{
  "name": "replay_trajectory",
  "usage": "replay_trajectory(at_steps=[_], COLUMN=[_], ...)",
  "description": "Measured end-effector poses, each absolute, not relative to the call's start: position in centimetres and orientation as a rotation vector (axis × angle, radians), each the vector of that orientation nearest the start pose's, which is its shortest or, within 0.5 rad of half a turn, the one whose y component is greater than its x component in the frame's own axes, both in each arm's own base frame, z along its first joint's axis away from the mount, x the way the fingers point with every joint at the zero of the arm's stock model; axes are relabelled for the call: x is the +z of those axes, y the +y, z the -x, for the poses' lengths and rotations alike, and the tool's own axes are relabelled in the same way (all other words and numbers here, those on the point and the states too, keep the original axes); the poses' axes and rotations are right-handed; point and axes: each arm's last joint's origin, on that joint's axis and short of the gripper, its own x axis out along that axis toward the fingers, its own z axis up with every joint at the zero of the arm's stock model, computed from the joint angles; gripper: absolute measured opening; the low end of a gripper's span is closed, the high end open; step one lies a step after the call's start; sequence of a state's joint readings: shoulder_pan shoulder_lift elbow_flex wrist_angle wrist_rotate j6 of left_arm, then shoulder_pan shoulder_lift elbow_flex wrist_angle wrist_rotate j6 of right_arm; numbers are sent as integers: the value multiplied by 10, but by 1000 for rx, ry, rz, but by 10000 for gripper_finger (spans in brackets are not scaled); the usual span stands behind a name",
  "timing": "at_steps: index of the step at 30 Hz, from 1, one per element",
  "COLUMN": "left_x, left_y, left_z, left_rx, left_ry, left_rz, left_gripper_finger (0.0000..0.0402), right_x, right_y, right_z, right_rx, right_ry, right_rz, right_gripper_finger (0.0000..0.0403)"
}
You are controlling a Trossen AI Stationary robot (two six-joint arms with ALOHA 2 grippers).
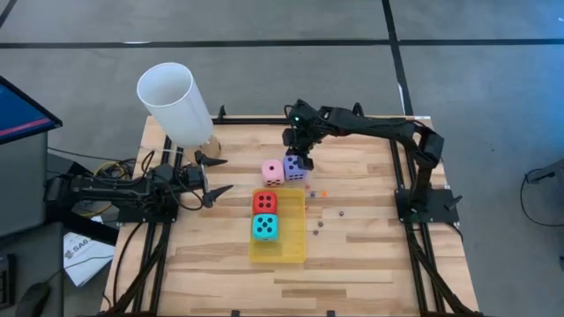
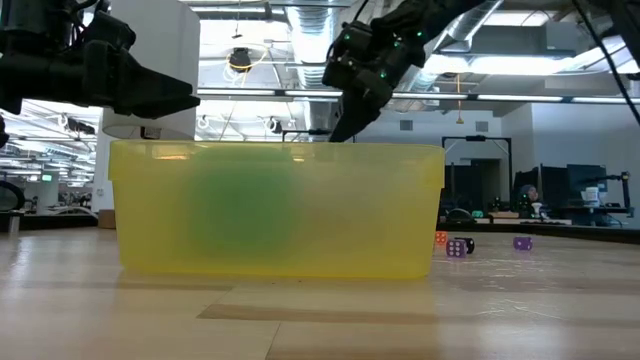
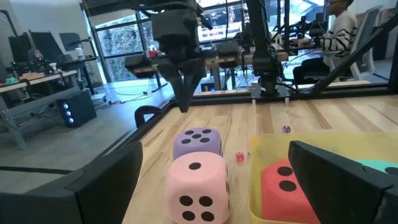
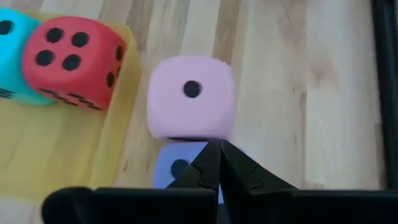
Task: Pick & Place Dice
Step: Put the violet die into the yellow bin
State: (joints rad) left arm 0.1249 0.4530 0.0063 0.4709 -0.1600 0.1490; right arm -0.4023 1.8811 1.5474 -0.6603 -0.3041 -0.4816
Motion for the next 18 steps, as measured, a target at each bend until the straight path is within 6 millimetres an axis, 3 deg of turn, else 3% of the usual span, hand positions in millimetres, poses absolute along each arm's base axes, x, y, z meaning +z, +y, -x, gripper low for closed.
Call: replay_trajectory(at_steps=[3, 7, 18], left_x=[170, 170, 170], left_y=[20, 20, 20], left_z=[-124, -124, -124], left_rx=[286, 286, 286], left_ry=[-2, -3, -3], left_rz=[-148, -148, -149], left_gripper_finger=[392, 392, 392], right_x=[246, 246, 246], right_y=[-150, -147, -136], right_z=[-372, -372, -376], right_rx=[131, 117, 135], right_ry=[985, 1024, 1022], right_rz=[130, 215, 242], right_gripper_finger=[15, 66, 271])
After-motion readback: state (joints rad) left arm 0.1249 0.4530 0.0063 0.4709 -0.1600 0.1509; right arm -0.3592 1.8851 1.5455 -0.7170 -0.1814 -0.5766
